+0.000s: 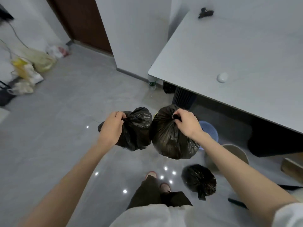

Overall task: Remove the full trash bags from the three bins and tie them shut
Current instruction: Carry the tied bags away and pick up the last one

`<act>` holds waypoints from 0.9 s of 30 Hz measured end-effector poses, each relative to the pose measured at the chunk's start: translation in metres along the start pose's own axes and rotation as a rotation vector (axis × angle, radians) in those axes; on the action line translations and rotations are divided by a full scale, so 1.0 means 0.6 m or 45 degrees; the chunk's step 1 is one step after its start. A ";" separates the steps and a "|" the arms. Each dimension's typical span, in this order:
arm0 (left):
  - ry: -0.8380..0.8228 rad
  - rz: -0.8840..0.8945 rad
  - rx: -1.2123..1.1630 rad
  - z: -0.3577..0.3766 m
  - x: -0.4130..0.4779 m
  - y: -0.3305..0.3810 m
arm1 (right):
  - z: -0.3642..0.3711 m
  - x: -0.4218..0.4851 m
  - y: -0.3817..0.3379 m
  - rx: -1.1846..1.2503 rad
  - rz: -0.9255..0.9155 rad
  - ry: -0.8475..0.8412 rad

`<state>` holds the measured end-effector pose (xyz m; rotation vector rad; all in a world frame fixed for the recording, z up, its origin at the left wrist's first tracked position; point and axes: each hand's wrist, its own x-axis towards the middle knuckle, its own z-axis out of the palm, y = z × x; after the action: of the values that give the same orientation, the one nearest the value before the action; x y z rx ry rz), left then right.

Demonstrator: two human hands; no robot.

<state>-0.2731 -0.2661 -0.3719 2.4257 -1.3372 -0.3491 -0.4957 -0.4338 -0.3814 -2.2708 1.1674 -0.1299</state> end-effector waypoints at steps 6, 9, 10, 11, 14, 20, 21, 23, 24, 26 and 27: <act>0.174 -0.054 0.028 -0.116 0.005 -0.031 | -0.033 0.038 -0.106 0.043 -0.213 0.051; 0.200 -0.086 0.054 -0.161 0.013 -0.075 | -0.026 0.068 -0.162 0.052 -0.279 0.033; 0.207 -0.087 0.058 -0.174 0.017 -0.092 | -0.021 0.080 -0.181 0.056 -0.299 0.018; 0.214 -0.088 0.066 -0.187 0.020 -0.111 | -0.016 0.092 -0.201 0.060 -0.321 0.004; 0.236 -0.119 0.088 -0.221 0.036 -0.170 | 0.007 0.135 -0.268 0.064 -0.380 -0.038; 0.175 -0.129 0.083 -0.295 0.126 -0.316 | 0.064 0.239 -0.402 0.093 -0.345 -0.093; 0.151 -0.124 0.082 -0.309 0.146 -0.339 | 0.074 0.257 -0.424 0.094 -0.315 -0.091; 0.108 -0.105 0.085 -0.335 0.185 -0.385 | 0.094 0.290 -0.466 0.098 -0.246 -0.090; 0.089 -0.078 0.089 -0.346 0.206 -0.408 | 0.103 0.307 -0.484 0.105 -0.215 -0.091; 0.048 -0.020 0.094 -0.366 0.252 -0.449 | 0.121 0.342 -0.517 0.121 -0.170 -0.087; 0.028 -0.011 0.096 -0.375 0.276 -0.466 | 0.128 0.362 -0.531 0.130 -0.152 -0.079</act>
<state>0.1117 -0.2278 -0.2907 2.4900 -1.3538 -0.2785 -0.1090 -0.4231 -0.3118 -2.2382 0.9712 -0.1601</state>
